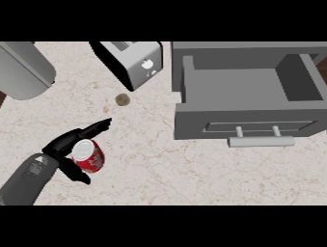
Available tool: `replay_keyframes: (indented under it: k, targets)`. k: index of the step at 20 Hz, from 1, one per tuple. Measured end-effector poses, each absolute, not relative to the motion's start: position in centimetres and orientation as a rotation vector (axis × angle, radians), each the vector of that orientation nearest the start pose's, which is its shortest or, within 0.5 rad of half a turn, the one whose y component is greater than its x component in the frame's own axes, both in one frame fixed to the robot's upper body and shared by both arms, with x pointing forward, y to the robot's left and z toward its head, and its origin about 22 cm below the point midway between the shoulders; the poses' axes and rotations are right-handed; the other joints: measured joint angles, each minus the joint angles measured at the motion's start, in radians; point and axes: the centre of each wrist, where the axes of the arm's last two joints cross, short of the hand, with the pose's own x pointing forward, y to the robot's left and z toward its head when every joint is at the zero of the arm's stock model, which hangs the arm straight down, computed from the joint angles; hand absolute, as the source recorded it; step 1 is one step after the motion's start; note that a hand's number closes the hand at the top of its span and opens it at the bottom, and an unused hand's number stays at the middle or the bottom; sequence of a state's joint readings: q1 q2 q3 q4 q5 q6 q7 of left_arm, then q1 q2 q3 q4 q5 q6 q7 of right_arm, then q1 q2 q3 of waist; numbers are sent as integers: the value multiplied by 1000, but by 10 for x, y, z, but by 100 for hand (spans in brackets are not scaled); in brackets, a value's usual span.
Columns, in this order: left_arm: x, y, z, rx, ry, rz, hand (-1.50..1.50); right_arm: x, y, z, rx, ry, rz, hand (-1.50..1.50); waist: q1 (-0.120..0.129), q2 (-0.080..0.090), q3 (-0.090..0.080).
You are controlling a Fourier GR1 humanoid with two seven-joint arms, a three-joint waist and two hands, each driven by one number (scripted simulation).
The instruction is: Pick up the can, place it into the drawer and close the drawer
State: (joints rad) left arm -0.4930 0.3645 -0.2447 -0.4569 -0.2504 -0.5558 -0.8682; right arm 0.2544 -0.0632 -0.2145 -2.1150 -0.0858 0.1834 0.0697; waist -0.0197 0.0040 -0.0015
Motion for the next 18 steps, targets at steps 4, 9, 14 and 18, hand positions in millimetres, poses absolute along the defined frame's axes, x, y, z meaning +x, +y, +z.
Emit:
replay_keyframes:
  k: [4,9,14,18]
  targets:
    - [306,311,-95,-487,-1414,-860,-150,156,-299,92,-155,-1813,13,-150,3,-1,0]
    - [311,295,-94,-523,-1427,-879,150,154,-299,90,-153,-1802,18,-150,5,-2,1]
    - [310,288,-94,-556,-1431,-882,150,154,-300,91,-158,-1809,-1,-150,9,-4,3]
    - [308,280,-95,-600,-1407,-865,150,151,-300,89,-159,-1814,-11,-150,10,-5,2]
